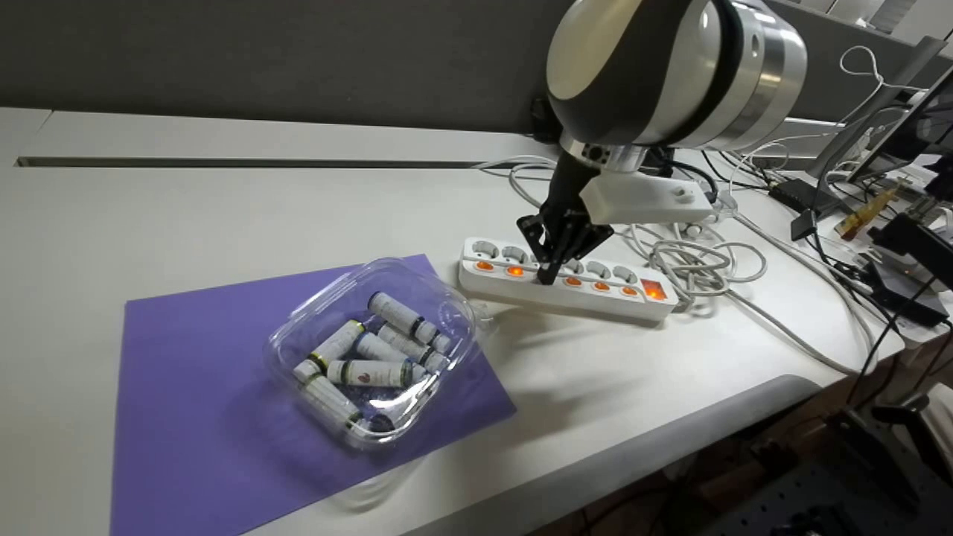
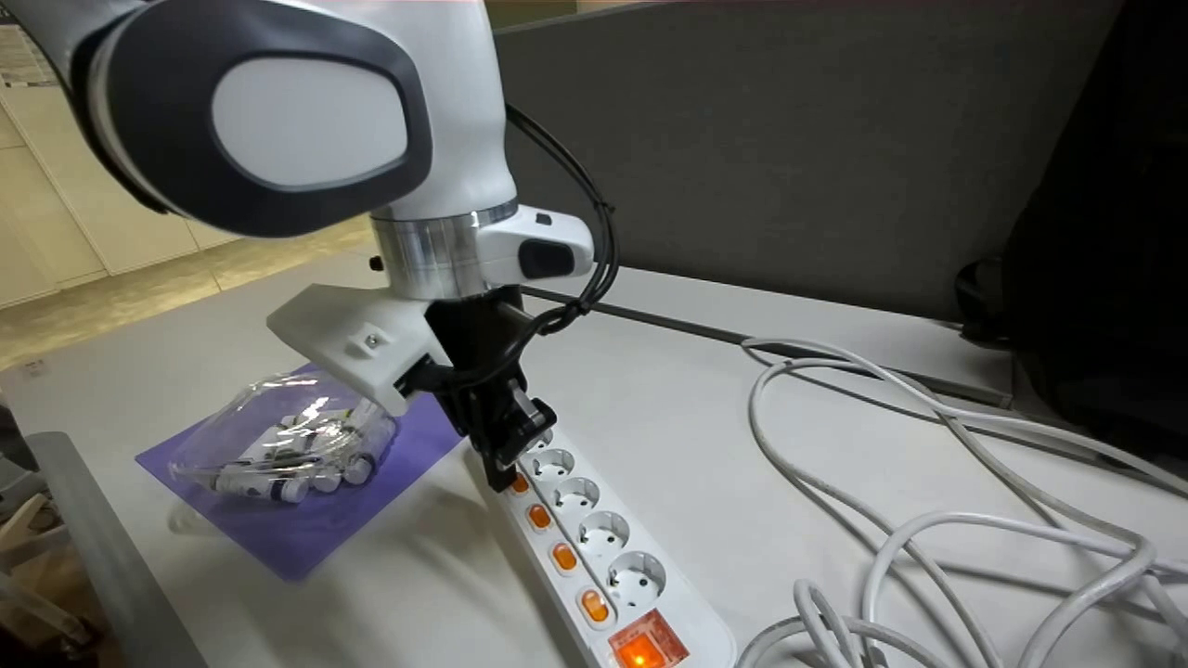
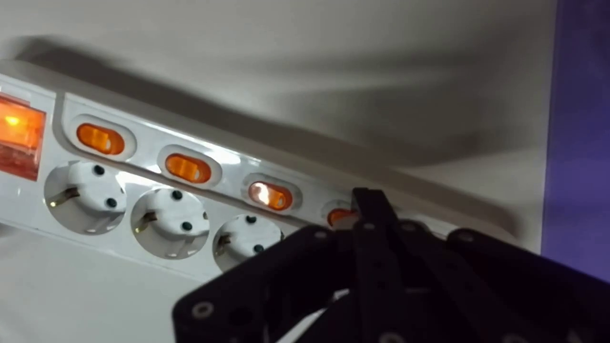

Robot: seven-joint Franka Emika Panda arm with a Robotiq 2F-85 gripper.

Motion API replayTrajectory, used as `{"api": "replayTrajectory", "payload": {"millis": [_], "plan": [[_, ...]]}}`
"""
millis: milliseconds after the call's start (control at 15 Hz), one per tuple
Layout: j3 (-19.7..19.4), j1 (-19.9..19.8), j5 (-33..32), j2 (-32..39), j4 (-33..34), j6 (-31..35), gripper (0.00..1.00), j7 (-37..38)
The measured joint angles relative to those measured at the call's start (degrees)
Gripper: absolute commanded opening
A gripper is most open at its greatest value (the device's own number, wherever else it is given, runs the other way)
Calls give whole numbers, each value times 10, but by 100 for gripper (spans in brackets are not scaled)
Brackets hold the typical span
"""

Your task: Turn on the third switch from the left

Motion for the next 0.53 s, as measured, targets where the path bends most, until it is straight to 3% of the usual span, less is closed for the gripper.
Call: {"api": "replayTrajectory", "payload": {"millis": [533], "plan": [[7,-21,17,11,29,-55,0,-8]]}}
